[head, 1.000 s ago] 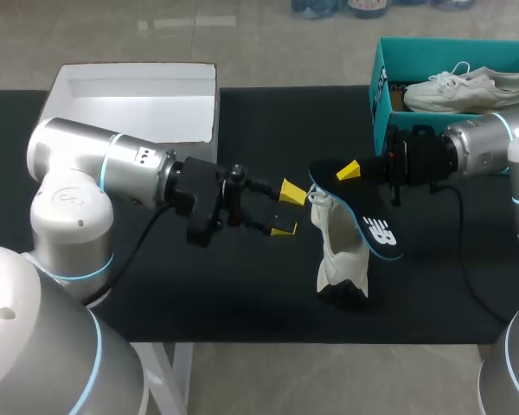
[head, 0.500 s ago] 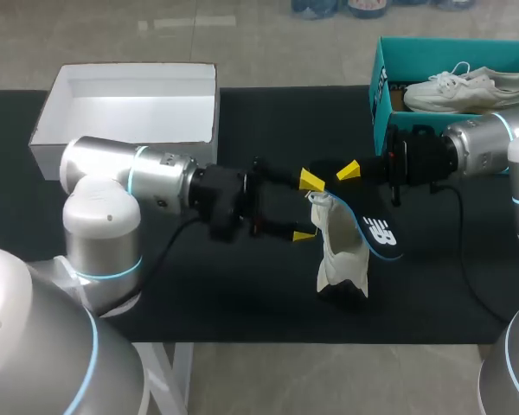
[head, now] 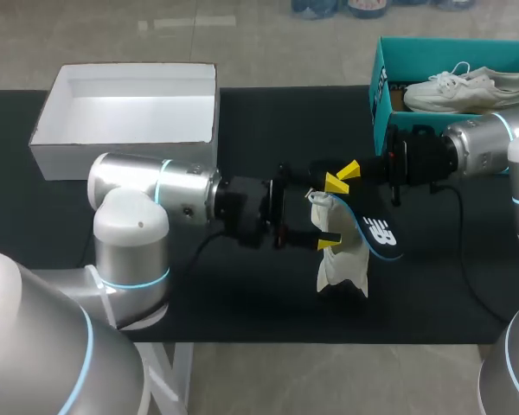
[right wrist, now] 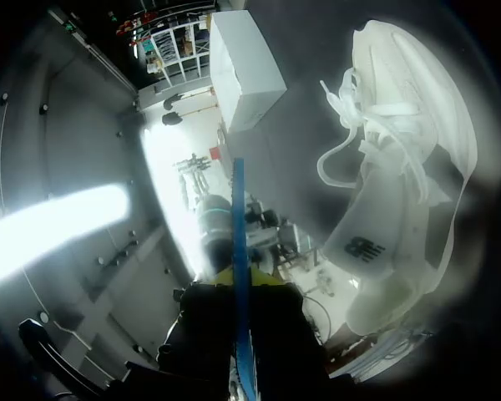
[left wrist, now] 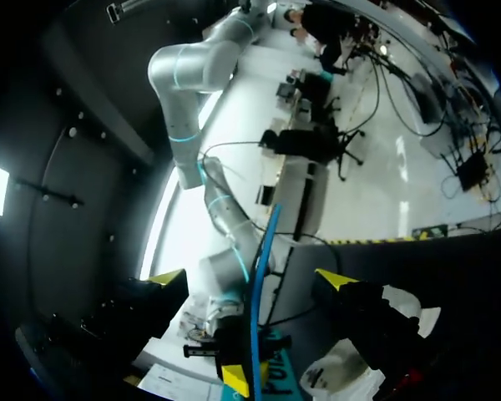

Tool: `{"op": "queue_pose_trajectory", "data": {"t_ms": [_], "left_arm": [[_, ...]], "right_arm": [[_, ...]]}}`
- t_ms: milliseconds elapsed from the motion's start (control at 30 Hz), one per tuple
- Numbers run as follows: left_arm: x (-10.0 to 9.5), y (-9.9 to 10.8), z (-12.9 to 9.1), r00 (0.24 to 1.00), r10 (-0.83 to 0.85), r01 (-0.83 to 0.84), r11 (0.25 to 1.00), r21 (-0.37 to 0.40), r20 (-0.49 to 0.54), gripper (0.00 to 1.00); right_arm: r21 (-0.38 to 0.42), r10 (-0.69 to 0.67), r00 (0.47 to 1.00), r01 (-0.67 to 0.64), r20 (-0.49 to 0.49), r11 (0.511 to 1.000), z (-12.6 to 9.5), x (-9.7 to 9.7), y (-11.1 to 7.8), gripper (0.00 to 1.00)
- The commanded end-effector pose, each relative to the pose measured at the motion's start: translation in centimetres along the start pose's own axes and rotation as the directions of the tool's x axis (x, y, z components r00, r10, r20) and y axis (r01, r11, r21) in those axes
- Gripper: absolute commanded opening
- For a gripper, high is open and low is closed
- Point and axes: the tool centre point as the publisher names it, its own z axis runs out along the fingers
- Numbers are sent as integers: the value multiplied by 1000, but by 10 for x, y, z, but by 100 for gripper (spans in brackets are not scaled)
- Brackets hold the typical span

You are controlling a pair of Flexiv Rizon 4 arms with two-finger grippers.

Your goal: Take the shoe out of the shoebox, open the shoe tongue, remove and reinsert the insole, then place the shoe into the shoebox

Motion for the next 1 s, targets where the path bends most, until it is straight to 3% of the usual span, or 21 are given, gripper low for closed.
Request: {"op": "queue_pose_trajectory", "data": {"t_ms": [33, 800, 833, 867, 933, 1000], "left_arm": [[10, -8, -3, 1000, -13, 14, 999, -35, 21, 100], [-6, 25, 25, 1000, -19, 17, 996, -84, -15, 100], [-5, 25, 25, 1000, -18, 17, 996, -83, -15, 87], [-4, 25, 26, 1000, -19, 18, 996, -85, -16, 67], [-2, 26, 27, 1000, -23, 21, 996, -89, -19, 49], [-2, 27, 26, 1000, -21, 19, 995, -97, -19, 38]], "right_arm": [[-2, 0, 1000, 0, 1, 1000, 1, 0, 0, 0], [-2, 0, 1000, 0, 1, 1000, 1, 0, 0, 0], [-2, 0, 1000, 0, 1, 1000, 1, 0, 0, 0], [-2, 0, 1000, 0, 1, 1000, 1, 0, 0, 0], [-2, 0, 1000, 0, 1, 1000, 1, 0, 0, 0], [-2, 0, 1000, 0, 1, 1000, 1, 0, 0, 0]]}}
